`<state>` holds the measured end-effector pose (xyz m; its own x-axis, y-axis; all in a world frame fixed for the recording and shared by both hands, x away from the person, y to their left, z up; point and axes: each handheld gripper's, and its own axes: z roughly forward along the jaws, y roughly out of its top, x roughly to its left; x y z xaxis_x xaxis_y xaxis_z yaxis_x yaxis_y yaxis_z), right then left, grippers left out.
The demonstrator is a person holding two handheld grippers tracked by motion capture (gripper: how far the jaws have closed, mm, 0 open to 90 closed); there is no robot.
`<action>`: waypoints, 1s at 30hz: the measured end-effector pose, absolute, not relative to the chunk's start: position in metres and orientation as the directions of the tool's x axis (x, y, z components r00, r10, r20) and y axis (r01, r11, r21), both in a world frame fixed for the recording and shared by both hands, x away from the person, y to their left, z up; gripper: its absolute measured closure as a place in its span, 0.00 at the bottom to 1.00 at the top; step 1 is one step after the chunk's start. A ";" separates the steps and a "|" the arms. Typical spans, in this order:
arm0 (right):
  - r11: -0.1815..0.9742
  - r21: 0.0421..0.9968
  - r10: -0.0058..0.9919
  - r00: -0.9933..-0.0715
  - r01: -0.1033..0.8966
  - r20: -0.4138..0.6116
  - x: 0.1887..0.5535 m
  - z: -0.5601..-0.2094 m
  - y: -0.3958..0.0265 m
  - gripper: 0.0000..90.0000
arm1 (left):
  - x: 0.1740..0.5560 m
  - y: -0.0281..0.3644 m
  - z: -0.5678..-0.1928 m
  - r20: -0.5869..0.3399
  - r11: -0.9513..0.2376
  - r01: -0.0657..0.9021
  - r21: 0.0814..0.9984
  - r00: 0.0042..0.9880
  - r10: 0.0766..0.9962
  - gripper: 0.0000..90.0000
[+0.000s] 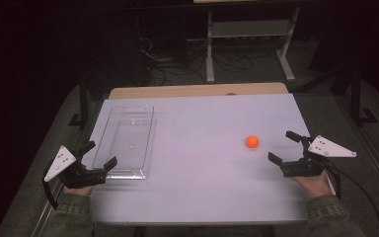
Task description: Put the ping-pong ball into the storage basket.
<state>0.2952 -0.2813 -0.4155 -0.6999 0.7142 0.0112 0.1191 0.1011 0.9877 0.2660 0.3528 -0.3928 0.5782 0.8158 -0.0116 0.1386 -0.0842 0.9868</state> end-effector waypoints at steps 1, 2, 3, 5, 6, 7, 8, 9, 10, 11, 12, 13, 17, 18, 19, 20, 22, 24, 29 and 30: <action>0.095 0.988 0.714 -0.700 0.121 0.017 0.295 -0.416 -0.281 0.00 | 0.266 0.353 -0.393 -0.007 -0.090 0.139 0.986 0.578 0.816 0.00; 0.090 0.989 0.713 -0.701 0.119 0.019 0.295 -0.416 -0.282 0.00 | 0.267 0.352 -0.393 -0.003 -0.096 0.140 0.985 0.579 0.815 0.00; 0.086 0.989 0.713 -0.701 0.120 0.023 0.295 -0.416 -0.282 0.00 | 0.267 0.352 -0.393 -0.001 -0.099 0.139 0.985 0.583 0.812 0.00; 0.084 0.989 0.714 -0.700 0.120 0.024 0.295 -0.416 -0.282 0.00 | 0.266 0.350 -0.392 0.002 -0.103 0.139 0.985 0.587 0.810 0.00; 0.080 0.990 0.713 -0.701 0.118 0.026 0.294 -0.416 -0.283 0.00 | 0.266 0.349 -0.392 0.003 -0.105 0.139 0.985 0.589 0.808 0.00; 0.078 0.990 0.712 -0.701 0.116 0.026 0.294 -0.415 -0.283 0.00 | 0.266 0.348 -0.392 0.006 -0.109 0.140 0.984 0.592 0.806 0.00; 0.078 0.990 0.713 -0.700 0.116 0.026 0.294 -0.415 -0.283 0.00 | 0.266 0.347 -0.392 0.005 -0.109 0.140 0.984 0.592 0.806 0.00; 0.078 0.990 0.713 -0.700 0.116 0.026 0.293 -0.415 -0.283 0.00 | 0.266 0.346 -0.391 0.006 -0.112 0.142 0.983 0.593 0.805 0.00; 0.076 0.990 0.713 -0.701 0.117 0.028 0.293 -0.415 -0.282 0.00 | 0.266 0.346 -0.391 0.004 -0.112 0.145 0.983 0.594 0.805 0.00; 0.076 0.990 0.714 -0.700 0.118 0.028 0.293 -0.415 -0.282 0.00 | 0.266 0.345 -0.391 0.001 -0.110 0.147 0.983 0.593 0.805 0.00; 0.076 0.990 0.713 -0.700 0.117 0.028 0.293 -0.415 -0.282 0.00 | 0.267 0.345 -0.391 -0.001 -0.110 0.151 0.982 0.592 0.806 0.00; 0.075 0.990 0.712 -0.701 0.117 0.029 0.293 -0.415 -0.282 0.00 | 0.267 0.345 -0.391 -0.001 -0.114 0.156 0.981 0.592 0.806 0.00; 0.082 0.989 0.707 -0.706 0.121 0.028 0.293 -0.416 -0.280 0.00 | 0.268 0.344 -0.390 0.000 -0.124 0.167 0.978 0.595 0.804 0.00; 0.083 0.989 0.707 -0.707 0.123 0.029 0.293 -0.416 -0.280 0.00 | 0.268 0.343 -0.388 0.006 -0.132 0.168 0.977 0.596 0.803 0.00; 0.084 0.989 0.706 -0.707 0.125 0.029 0.293 -0.416 -0.280 0.00 | 0.268 0.341 -0.387 0.014 -0.141 0.166 0.976 0.599 0.801 0.00; 0.085 0.988 0.706 -0.708 0.126 0.029 0.293 -0.416 -0.279 0.00 | 0.268 0.340 -0.386 0.025 -0.154 0.165 0.974 0.602 0.798 0.00; 0.087 0.988 0.705 -0.709 0.126 0.029 0.294 -0.416 -0.279 0.00 | 0.268 0.339 -0.385 0.031 -0.165 0.167 0.972 0.605 0.796 0.00; 0.094 0.987 0.703 -0.711 0.131 0.027 0.294 -0.417 -0.278 0.00 | 0.269 0.336 -0.384 0.045 -0.188 0.173 0.967 0.610 0.791 0.00; 0.099 0.986 0.699 -0.715 0.132 0.026 0.294 -0.417 -0.278 0.00 | 0.272 0.332 -0.383 0.049 -0.202 0.181 0.963 0.616 0.786 0.00; 0.099 0.986 0.699 -0.715 0.132 0.026 0.294 -0.417 -0.278 0.00 | 0.272 0.331 -0.383 0.051 -0.205 0.181 0.962 0.618 0.784 0.00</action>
<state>0.2936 -0.2778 -0.4174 -0.7147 0.6990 0.0255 0.1318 0.0987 0.9864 0.2721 0.3314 -0.3829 0.6183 0.7843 0.0509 0.1806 -0.2048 0.9620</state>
